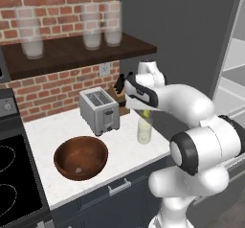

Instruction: Grab a lemon wedge from the fridge and one ice cube from the ice bowl, and put them in the glass of lemonade.

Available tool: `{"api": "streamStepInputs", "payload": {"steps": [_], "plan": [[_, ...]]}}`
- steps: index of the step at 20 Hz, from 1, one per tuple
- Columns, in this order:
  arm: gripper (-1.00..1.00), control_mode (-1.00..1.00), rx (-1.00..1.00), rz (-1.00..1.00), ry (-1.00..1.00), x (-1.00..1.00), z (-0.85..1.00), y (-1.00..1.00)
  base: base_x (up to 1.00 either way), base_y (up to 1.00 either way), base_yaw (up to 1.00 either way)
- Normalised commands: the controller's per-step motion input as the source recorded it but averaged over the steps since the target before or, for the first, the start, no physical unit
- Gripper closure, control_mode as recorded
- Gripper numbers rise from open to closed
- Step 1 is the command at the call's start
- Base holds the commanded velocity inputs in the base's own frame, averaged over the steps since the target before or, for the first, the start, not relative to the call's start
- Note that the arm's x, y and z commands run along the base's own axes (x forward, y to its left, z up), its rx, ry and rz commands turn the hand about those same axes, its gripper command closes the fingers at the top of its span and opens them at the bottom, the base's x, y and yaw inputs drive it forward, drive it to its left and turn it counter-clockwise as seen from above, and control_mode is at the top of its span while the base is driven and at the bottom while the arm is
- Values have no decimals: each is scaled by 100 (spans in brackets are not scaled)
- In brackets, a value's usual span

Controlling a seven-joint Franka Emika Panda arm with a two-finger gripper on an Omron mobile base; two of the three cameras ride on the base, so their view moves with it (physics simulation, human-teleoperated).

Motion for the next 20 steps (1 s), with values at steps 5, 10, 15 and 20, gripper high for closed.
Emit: {"api": "streamStepInputs", "payload": {"steps": [5, 10, 15, 20], "plan": [[100, -100, 0, 0, 0, 4, -11, 0, 0, 0, 0], [100, -100, 0, 0, -2, 0, -17, 0, 0, 0, 0], [100, -100, 0, 0, 0, 0, -15, 0, 0, 0, 0], [100, -100, 0, 0, 0, 0, -3, 0, 0, 0, 0]]}}
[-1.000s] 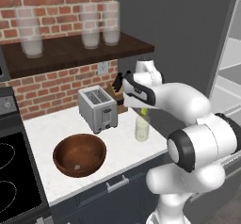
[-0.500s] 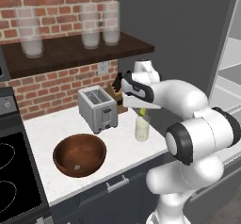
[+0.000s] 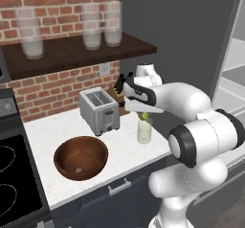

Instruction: Grab a lemon wedge from the fridge and one ice cube from the ice bowl, and put them in the glass of lemonade.

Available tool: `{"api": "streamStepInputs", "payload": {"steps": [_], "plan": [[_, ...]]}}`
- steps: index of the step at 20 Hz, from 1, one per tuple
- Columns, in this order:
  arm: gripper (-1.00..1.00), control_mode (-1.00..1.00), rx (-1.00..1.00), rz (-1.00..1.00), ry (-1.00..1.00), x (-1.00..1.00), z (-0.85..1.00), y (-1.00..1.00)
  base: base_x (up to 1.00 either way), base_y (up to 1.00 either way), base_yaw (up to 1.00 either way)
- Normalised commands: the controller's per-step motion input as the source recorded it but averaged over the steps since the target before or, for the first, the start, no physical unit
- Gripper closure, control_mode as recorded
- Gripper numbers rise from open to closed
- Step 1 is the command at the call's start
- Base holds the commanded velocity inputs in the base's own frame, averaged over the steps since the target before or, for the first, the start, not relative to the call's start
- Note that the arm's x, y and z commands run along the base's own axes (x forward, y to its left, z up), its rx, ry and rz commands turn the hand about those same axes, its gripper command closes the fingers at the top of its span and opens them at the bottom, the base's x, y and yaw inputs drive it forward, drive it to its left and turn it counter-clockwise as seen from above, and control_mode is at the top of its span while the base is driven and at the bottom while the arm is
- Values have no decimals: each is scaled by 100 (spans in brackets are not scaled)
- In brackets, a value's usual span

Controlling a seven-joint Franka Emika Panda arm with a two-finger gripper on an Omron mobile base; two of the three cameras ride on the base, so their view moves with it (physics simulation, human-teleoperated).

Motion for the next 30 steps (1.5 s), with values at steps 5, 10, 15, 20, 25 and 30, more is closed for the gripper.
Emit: {"api": "streamStepInputs", "payload": {"steps": [5, 10, 15, 20, 25, 30], "plan": [[100, -100, 0, 0, 0, 2, 0, 0, 0, 0, 0], [100, -100, 0, 0, 0, 4, 0, -1, 0, 0, 0], [100, -100, 0, 0, 0, 1, 0, -2, 0, 0, 0], [100, -100, 0, 0, 0, 1, -3, 0, 0, 0, 0], [100, -100, 0, 0, 0, 0, -1, 0, 0, 0, 0], [100, -100, 0, 0, 0, 0, 0, 0, 0, 0, 0]]}}
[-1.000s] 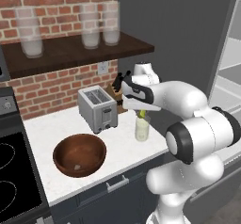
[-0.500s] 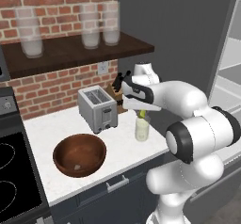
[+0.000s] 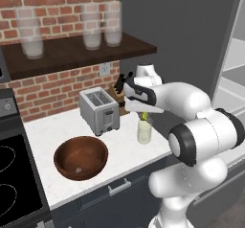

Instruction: Grab a lemon wedge from the fridge and one ice cube from the ice bowl, and put them in the glass of lemonade.

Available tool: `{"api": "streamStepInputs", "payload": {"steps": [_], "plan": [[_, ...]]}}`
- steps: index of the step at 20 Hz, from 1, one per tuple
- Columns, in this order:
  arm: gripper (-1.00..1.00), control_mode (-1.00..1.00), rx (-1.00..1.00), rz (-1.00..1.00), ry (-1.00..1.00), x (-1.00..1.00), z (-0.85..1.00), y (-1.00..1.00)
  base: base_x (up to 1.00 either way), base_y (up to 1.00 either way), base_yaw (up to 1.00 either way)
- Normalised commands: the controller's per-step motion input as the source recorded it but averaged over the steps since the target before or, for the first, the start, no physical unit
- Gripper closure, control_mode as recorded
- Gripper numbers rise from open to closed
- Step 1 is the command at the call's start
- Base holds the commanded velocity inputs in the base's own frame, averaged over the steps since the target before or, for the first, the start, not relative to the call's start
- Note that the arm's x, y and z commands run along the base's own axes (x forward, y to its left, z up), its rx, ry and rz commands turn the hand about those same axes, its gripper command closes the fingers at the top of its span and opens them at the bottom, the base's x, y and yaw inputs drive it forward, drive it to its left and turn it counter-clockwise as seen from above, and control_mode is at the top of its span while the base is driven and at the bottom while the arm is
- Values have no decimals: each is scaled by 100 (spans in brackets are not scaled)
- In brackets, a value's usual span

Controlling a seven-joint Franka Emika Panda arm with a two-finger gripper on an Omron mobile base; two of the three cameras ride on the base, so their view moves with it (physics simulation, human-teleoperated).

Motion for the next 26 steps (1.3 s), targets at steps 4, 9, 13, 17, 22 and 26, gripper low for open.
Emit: {"api": "streamStepInputs", "payload": {"steps": [4, 9, 13, 17, 22, 26], "plan": [[-100, -100, 0, 0, 0, 0, 0, 0, 0, 0, 0], [-100, -100, 0, 0, 0, 0, 0, 0, 0, 0, 0], [-100, -100, 0, 0, 0, 0, 0, 0, 0, 0, 0], [-100, -100, 0, 0, 0, 0, 0, 0, 0, 0, 0], [-100, -100, 0, 0, 0, 0, 0, 0, 0, 0, 0], [-100, -100, 0, 0, 0, -5, 3, 0, 0, 0, 0]]}}
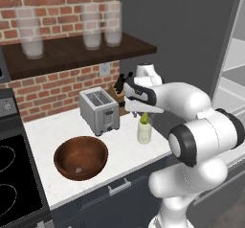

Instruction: Grab a lemon wedge from the fridge and one ice cube from the ice bowl, and put them in the glass of lemonade.

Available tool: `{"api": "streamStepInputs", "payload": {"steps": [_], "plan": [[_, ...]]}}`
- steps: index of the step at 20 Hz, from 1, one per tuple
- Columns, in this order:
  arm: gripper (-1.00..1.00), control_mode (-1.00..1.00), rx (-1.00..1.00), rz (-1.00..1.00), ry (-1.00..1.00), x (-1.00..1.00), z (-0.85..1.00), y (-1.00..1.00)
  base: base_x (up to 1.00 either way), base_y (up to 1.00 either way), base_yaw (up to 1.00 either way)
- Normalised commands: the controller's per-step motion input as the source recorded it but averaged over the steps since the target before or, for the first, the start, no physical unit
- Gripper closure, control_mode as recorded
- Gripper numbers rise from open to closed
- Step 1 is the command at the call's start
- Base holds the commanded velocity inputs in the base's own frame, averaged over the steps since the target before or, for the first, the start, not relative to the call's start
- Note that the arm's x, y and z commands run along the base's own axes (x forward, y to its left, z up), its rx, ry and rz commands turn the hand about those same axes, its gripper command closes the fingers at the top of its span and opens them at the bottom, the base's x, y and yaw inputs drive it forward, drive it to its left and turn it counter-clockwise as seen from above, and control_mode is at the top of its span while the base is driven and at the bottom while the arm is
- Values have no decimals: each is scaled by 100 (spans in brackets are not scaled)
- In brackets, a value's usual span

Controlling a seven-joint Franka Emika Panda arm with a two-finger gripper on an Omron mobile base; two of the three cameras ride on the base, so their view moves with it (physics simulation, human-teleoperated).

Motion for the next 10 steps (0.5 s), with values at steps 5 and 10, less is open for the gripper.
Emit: {"api": "streamStepInputs", "payload": {"steps": [5, 10], "plan": [[-100, -100, 7, 0, -9, -38, 21, 0, 0, 0, 0], [-100, -100, 10, 0, -16, -56, 30, 0, 0, 0, 0]]}}
